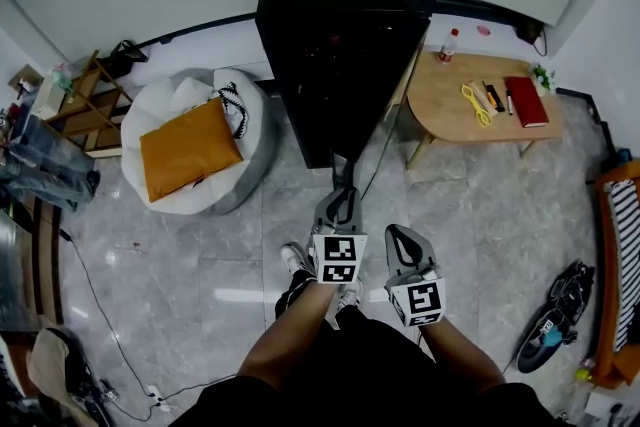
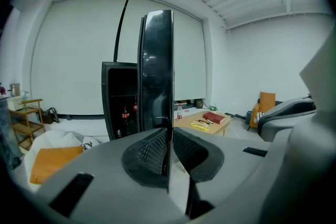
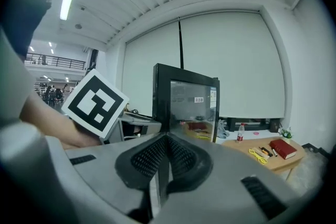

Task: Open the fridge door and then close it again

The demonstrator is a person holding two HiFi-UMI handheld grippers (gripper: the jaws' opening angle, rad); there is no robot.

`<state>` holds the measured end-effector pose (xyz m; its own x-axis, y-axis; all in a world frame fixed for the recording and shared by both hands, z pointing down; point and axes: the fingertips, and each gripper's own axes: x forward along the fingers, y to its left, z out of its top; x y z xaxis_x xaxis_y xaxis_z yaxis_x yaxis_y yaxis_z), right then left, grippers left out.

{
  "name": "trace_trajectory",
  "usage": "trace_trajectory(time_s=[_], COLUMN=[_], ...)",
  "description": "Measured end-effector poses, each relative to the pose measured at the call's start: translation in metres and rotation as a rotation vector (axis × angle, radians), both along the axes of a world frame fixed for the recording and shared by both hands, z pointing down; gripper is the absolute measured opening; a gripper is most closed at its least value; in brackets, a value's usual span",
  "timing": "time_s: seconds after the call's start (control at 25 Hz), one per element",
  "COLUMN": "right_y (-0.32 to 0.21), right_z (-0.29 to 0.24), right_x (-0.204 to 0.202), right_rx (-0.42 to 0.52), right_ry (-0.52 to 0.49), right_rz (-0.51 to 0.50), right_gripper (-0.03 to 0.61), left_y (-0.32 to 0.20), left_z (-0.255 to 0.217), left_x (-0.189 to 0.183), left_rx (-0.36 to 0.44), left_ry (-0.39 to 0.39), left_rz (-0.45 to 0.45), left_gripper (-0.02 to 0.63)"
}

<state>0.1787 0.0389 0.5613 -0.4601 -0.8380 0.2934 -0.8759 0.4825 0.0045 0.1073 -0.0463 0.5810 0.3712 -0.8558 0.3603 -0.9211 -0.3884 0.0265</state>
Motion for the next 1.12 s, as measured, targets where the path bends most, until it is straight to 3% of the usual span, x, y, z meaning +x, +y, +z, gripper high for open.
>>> trace_trajectory(time_s=[0.32,0.64,0.84,0.96,1.12], right_y=[-0.006,-0.003,-0.007,-0.010,-0.011], right_z=[-0.017,-0.026,-0.024,-0.029,-0.031], right_x=[0.020,0.048,0.046,0.037,0.020], right_rx=[0.056,0.078,0.070,0.079,0.084], right_ry=[-0.016,-0.019,-0.023,-0.044,-0.062], right_rz=[0.081,0.171,0.163,0.136,0.082], right_gripper=[0.019,0.018,0.018,0.018,0.018], left_y=[0.018,0.026,0.037,0.041,0.045], left_z=[0.001,-0.001,-0.003,-0.011,-0.030], left_x=[0.034,0.036,0.020,0.007,-0.011], left_rx=[0.006,0.004,0.011,0.017,0.037], left_ry=[-0.018,-0.010,-0.017,-0.022,0.009], left_rz=[0.044,0.063,0.053,0.039,0.028], left_gripper=[0.055,0.091,0.072,0.023,0.021])
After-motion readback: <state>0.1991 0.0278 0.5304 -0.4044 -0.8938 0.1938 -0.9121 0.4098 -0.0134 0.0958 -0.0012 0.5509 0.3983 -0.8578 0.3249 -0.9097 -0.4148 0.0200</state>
